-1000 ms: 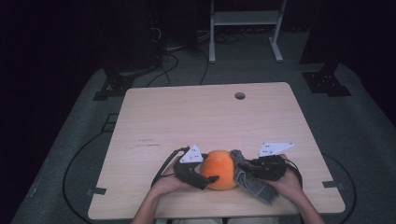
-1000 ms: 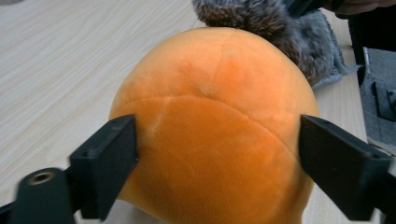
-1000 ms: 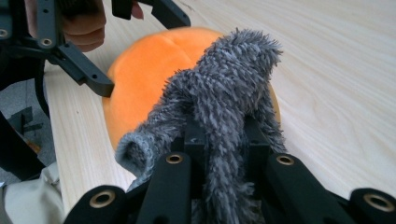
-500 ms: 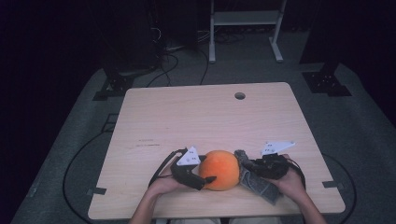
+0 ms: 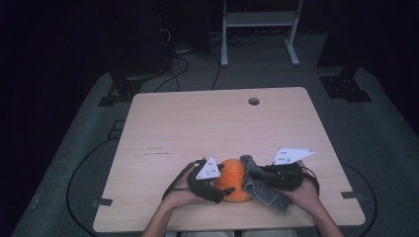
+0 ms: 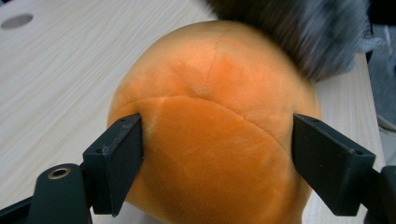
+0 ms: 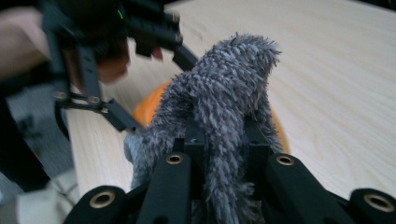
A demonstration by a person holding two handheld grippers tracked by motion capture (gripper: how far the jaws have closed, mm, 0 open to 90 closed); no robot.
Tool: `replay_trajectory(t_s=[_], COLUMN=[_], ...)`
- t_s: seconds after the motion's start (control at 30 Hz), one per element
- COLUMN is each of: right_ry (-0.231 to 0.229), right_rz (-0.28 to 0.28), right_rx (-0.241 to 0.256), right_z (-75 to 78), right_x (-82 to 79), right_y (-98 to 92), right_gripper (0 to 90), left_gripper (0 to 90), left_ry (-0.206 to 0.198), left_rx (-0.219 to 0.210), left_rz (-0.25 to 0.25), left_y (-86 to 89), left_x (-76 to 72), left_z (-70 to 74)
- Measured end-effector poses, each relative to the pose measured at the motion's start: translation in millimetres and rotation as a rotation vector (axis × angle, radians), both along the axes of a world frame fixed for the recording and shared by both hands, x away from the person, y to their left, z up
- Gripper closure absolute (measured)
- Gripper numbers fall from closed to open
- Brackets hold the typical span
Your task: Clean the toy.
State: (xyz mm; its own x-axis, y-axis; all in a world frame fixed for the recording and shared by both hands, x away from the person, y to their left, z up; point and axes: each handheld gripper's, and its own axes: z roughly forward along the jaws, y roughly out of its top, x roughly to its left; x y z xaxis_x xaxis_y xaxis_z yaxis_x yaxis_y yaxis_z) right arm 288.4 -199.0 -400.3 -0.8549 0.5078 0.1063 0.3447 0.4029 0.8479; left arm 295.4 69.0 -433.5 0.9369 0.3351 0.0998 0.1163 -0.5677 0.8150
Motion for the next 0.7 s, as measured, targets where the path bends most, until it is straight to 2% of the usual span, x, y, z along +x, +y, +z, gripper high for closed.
replay_trajectory(t_s=[0.03, 0.07, 0.13, 0.27, 0.37, 0.4, 0.47, 0.5, 0.53, 0.6, 0.63, 0.67, 0.7], right_ry=[0.002, 0.004, 0.017, 0.013, -0.006, -0.012, -0.017, -0.015, -0.003, 0.004, 0.004, 0.012, 0.020], right_rz=[-0.003, -0.002, -0.017, -0.089, -0.062, -0.044, -0.026, -0.022, -0.022, -0.028, -0.034, -0.045, -0.052], right_rx=[-0.027, -0.033, -0.028, -0.072, -0.028, -0.032, -0.072, -0.077, -0.073, -0.071, -0.076, -0.088, -0.095], right_z=[-4.9, -8.1, -13.4, -15.5, -6.6, -5.6, -8.9, -11.2, -13.1, -15.3, -16.5, -17.9, -18.5], right_x=[0.7, 2.2, 5.8, 6.5, 2.7, 2.1, 2.8, 3.9, 5.0, 5.4, 5.7, 5.9, 6.5], right_y=[5.0, 5.3, 0.1, -13.8, -10.0, -5.5, 1.4, 1.5, -0.6, -5.2, -8.3, -11.7, -14.5], right_gripper=[76.4, 76.4, 76.5, 76.7, 76.6, 76.6, 76.7, 76.7, 76.6, 76.6, 76.6, 76.6, 76.6], left_gripper=[19.3, 19.3, 20.3, 20.5, 19.8, 18.7, 12.2, 9.9, 8.7, 7.5, 7.0, 8.7, 12.8], left_ry=[-0.003, -0.003, 0.013, 0.015, 0.003, 0.006, 0.060, 0.094, 0.106, 0.120, 0.154, 0.158, 0.141], left_rx=[0.005, 0.004, -0.023, -0.029, -0.035, -0.031, -0.062, -0.096, -0.104, -0.083, -0.077, -0.078, -0.074], left_rz=[-0.001, 0.000, 0.002, 0.003, -0.006, -0.011, -0.012, -0.001, 0.010, 0.034, 0.018, 0.008, 0.002], left_y=[-0.6, -0.2, 2.5, 2.2, 0.4, 1.1, 5.3, 9.2, 10.9, 10.7, 10.1, 9.8, 10.1], left_x=[-1.0, -1.1, 0.3, 2.6, 1.7, 1.9, 5.2, 7.7, 9.4, 12.8, 14.4, 14.2, 12.7], left_z=[-0.2, -0.5, -1.0, -1.5, -1.2, 0.1, 4.0, 6.1, 6.6, 4.0, 1.1, -0.9, -1.3])
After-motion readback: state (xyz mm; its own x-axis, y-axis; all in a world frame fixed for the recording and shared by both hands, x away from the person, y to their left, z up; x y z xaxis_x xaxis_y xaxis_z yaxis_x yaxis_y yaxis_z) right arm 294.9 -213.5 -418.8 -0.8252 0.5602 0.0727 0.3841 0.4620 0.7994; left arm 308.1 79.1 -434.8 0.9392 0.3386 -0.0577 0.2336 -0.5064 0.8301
